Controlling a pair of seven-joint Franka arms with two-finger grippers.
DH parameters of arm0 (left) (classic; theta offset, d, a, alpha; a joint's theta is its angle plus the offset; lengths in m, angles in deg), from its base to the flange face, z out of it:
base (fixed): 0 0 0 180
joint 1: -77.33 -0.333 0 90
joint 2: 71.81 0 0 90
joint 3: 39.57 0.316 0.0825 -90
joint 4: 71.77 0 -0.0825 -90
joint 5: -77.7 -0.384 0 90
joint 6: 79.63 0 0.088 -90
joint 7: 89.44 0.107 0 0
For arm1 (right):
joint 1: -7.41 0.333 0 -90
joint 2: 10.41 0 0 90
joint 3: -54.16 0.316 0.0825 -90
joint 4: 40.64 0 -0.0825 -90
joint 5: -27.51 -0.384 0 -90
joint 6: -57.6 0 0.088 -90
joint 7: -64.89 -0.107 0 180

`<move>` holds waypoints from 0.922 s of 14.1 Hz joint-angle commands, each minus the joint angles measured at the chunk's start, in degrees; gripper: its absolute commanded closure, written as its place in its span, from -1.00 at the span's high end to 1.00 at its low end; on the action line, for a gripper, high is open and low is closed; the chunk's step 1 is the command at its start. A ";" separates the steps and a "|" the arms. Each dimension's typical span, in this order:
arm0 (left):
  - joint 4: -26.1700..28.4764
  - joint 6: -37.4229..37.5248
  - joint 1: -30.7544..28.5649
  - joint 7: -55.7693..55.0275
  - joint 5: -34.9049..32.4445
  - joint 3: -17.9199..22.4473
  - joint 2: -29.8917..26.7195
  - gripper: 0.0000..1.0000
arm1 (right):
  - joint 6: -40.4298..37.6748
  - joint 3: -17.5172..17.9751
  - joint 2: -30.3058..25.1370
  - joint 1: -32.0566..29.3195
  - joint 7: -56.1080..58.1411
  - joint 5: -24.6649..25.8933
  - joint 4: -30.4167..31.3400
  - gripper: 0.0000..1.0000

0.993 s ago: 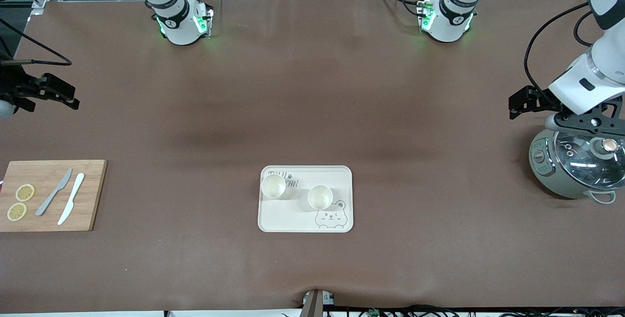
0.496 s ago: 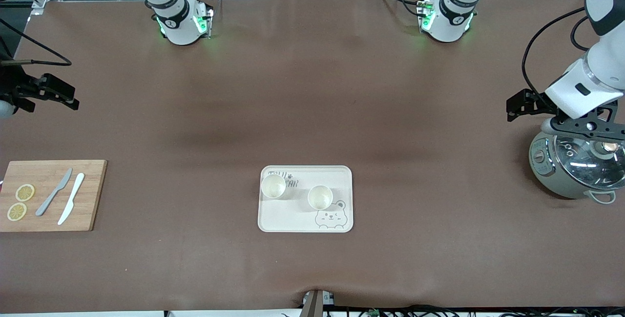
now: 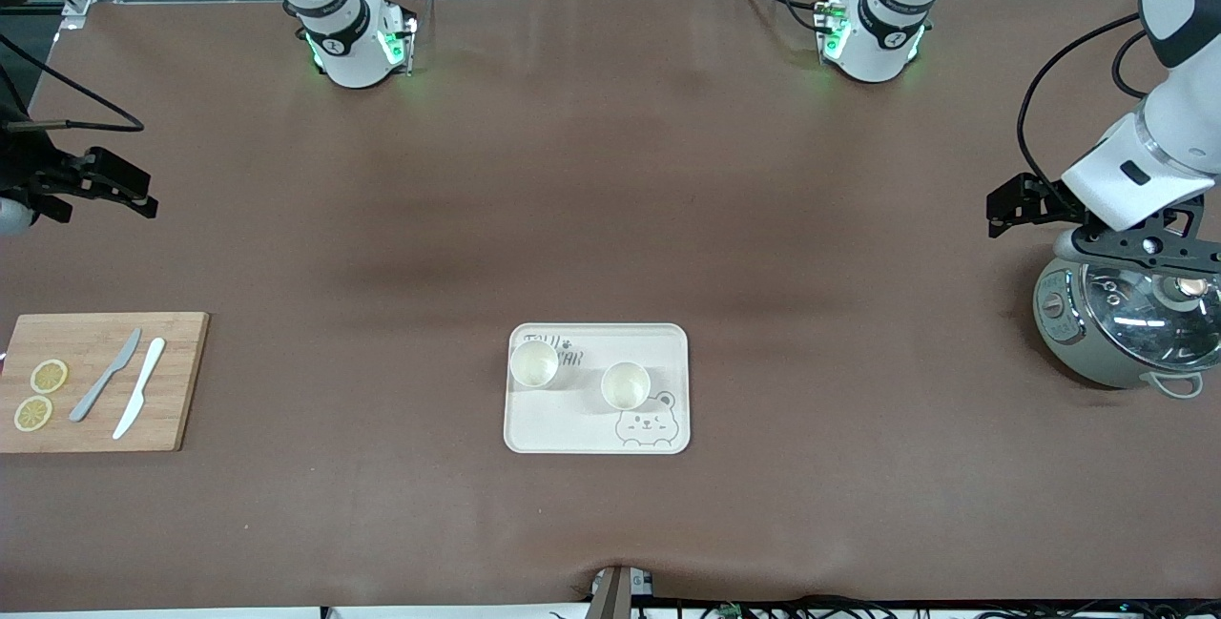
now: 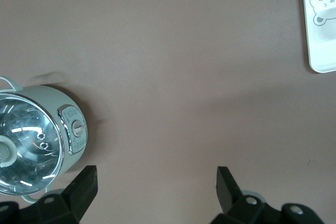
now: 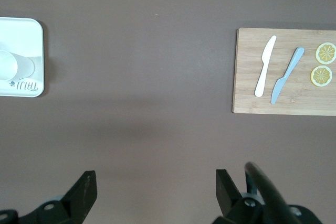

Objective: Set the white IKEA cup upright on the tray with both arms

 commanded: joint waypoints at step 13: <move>-0.37 -0.10 -0.03 -0.40 -0.23 -0.38 -0.52 1.00 | 0.29 -0.13 -0.64 0.63 0.34 -0.23 0.36 1.00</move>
